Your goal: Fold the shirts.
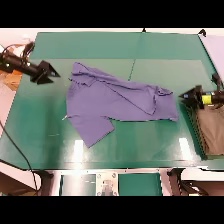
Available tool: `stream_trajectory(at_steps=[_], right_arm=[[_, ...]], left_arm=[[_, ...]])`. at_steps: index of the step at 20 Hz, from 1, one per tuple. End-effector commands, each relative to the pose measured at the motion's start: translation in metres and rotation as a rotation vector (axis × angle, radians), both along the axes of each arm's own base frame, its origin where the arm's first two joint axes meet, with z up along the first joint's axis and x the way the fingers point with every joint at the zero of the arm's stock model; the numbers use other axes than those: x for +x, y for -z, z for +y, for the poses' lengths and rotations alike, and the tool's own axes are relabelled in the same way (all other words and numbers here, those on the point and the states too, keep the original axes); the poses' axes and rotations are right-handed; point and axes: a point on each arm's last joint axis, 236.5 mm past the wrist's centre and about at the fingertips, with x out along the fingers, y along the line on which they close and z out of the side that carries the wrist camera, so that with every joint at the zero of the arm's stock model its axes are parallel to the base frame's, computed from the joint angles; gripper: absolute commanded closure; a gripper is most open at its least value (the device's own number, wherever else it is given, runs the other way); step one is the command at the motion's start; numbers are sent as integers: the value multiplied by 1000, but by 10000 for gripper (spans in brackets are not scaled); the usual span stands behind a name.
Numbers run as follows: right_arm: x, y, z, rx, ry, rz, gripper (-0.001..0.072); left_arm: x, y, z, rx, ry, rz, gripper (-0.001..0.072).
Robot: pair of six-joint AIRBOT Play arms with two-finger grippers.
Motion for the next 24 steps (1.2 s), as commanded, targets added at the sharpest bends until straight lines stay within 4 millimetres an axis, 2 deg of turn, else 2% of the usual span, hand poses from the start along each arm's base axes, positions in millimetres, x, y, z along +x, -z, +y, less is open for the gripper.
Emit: stream_trajectory(at_steps=[1, 3, 7, 9, 12, 13, 14, 16, 17, 18, 19, 22, 24], right_arm=[[-67, 22, -28, -57, 90, 160, 356], [-76, 30, -32, -52, 141, 171, 354], [-75, 41, -21, -44, 147, 184, 348], [-70, 41, -15, -49, 133, 174, 348], [-64, 43, -4, -65, 94, 165, 348], [-63, 43, -1, -67, 83, 165, 348], [-62, 43, 1, -67, 79, 166, 344], [-63, 43, 1, -62, 81, 172, 283], [-66, 44, 3, -53, 84, 184, 278], [-69, 46, 6, -43, 87, 201, 278], [-73, 50, 10, -32, 86, 215, 278], [-84, 70, 19, -27, 105, 249, 279], [-82, 81, 15, -46, 131, 249, 279]], left_arm=[[-83, 38, 6, 45, 36, 244, 93], [-107, 65, 17, 121, -4, 259, 92], [-131, 109, 3, 109, -57, 302, 92], [-128, 123, -11, 84, -81, 268, 92], [-104, 132, -38, 70, -108, 178, 94], [-102, 136, -50, 63, -95, 174, 94], [-104, 142, -61, 68, -62, 170, 177], [-107, 151, -73, 78, -26, 173, 243], [-105, 150, -74, 81, -18, 166, 393], [-103, 147, -73, 80, -4, 156, 621], [-103, 142, -74, 76, 14, 154, 675], [-104, 135, -74, 76, 46, 156, 675], [-105, 136, -74, 78, 53, 158, 674]])
